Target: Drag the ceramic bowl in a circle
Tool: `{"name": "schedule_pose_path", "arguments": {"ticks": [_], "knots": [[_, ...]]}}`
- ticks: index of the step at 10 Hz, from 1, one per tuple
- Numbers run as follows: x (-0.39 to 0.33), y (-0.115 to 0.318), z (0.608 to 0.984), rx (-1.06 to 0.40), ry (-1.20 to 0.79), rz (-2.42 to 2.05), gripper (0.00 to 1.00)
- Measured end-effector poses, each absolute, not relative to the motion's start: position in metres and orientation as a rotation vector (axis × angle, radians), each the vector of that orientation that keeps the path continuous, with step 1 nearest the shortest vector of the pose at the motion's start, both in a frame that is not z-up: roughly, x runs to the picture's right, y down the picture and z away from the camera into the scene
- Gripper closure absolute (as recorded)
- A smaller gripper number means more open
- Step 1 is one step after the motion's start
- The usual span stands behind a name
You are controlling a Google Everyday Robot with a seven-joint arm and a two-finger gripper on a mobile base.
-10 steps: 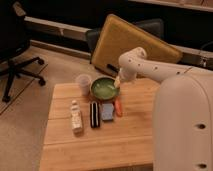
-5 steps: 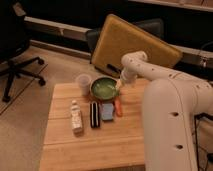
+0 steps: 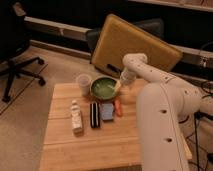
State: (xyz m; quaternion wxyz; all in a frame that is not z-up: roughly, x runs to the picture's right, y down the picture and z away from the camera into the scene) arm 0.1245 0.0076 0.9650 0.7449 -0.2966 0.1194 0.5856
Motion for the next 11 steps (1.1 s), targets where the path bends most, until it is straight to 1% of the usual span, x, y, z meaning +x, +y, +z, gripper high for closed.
{"name": "schedule_pose_path", "arguments": {"ticks": [5, 11], "knots": [[0.126, 0.008, 0.963, -0.631, 0.268, 1.277, 0.35], [0.096, 0.022, 0.966, -0.641, 0.252, 1.209, 0.35]]}}
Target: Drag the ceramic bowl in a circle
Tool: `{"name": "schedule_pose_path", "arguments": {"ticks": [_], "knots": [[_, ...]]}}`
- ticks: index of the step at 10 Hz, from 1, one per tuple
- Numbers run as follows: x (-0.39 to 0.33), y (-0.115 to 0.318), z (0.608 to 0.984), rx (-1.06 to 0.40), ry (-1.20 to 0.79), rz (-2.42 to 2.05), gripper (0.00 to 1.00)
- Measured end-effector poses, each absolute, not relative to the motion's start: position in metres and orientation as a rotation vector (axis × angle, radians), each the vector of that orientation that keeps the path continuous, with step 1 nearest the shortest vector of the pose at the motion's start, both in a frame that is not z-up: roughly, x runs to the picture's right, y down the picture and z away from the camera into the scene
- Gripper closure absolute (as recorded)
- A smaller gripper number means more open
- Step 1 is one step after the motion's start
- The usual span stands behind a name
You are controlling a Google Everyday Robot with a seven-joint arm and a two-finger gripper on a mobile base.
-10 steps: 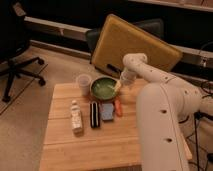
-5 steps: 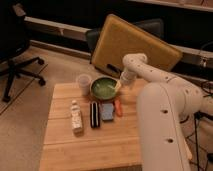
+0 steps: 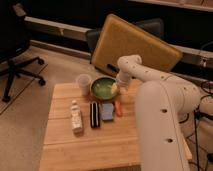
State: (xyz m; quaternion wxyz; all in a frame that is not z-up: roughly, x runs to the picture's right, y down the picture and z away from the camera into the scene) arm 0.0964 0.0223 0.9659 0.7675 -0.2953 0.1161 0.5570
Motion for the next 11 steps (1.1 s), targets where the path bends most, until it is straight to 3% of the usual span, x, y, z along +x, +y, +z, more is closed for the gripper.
{"name": "schedule_pose_path", "arguments": {"ticks": [2, 7, 11], "knots": [[0.094, 0.024, 0.974, -0.646, 0.242, 1.215, 0.45], [0.090, 0.018, 0.978, -0.636, 0.216, 1.204, 0.97], [0.147, -0.009, 0.967, -0.474, 0.318, 1.282, 1.00]]}}
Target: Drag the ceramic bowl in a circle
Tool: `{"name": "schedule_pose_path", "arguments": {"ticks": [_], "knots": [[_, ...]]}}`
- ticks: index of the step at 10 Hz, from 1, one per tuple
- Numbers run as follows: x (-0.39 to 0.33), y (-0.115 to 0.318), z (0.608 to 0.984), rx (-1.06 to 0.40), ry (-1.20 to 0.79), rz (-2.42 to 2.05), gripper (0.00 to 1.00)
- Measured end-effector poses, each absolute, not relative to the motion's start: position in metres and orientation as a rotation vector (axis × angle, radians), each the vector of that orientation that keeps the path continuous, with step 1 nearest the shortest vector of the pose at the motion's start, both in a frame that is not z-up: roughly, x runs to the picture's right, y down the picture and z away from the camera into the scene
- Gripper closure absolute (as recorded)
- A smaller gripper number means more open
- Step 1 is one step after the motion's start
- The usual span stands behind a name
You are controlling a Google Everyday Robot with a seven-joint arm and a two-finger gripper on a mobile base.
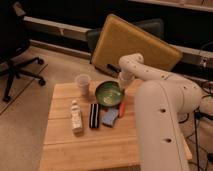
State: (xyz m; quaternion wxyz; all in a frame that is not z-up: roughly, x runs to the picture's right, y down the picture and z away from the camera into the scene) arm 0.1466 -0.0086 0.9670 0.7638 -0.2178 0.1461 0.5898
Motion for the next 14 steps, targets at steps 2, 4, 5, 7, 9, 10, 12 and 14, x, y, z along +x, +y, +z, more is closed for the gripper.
{"name": "schedule_pose_path", "arguments": {"ticks": [2, 4, 5, 7, 9, 10, 12, 14], "knots": [[0.162, -0.018, 0.964, -0.419, 0.343, 1.314, 1.00], [0.160, -0.024, 0.968, -0.392, 0.348, 1.309, 1.00], [0.154, -0.025, 0.972, -0.390, 0.345, 1.301, 1.00], [0.134, -0.025, 0.987, -0.406, 0.337, 1.258, 1.00], [0.116, -0.027, 1.004, -0.427, 0.332, 1.204, 1.00], [0.102, -0.033, 1.011, -0.436, 0.321, 1.168, 1.00], [0.081, -0.040, 1.017, -0.448, 0.303, 1.115, 1.00], [0.064, -0.041, 1.017, -0.472, 0.290, 1.075, 1.00]]}}
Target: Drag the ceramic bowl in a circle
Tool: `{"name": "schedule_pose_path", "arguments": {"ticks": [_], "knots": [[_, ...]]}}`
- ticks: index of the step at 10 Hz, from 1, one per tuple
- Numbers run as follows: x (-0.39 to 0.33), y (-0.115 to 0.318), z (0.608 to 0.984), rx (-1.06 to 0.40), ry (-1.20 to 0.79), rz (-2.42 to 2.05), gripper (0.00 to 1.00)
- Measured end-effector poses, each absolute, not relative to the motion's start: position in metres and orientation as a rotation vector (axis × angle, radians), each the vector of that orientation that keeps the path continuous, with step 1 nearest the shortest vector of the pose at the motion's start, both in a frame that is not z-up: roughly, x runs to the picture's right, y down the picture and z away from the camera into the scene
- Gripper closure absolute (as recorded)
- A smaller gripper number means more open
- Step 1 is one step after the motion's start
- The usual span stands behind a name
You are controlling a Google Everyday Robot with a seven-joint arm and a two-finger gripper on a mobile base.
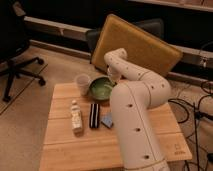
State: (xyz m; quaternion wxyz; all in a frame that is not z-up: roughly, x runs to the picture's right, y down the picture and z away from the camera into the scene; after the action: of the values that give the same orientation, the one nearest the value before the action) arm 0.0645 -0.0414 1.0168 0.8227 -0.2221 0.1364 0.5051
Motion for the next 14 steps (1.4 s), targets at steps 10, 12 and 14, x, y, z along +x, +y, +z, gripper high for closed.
{"name": "schedule_pose_path", "arguments": {"ticks": [10, 12, 14], "knots": [[0.161, -0.028, 0.995, -0.408, 0.502, 1.201, 1.00], [0.183, -0.051, 0.997, -0.355, 0.525, 1.214, 1.00], [0.177, -0.072, 1.002, -0.336, 0.500, 1.194, 1.00]]}}
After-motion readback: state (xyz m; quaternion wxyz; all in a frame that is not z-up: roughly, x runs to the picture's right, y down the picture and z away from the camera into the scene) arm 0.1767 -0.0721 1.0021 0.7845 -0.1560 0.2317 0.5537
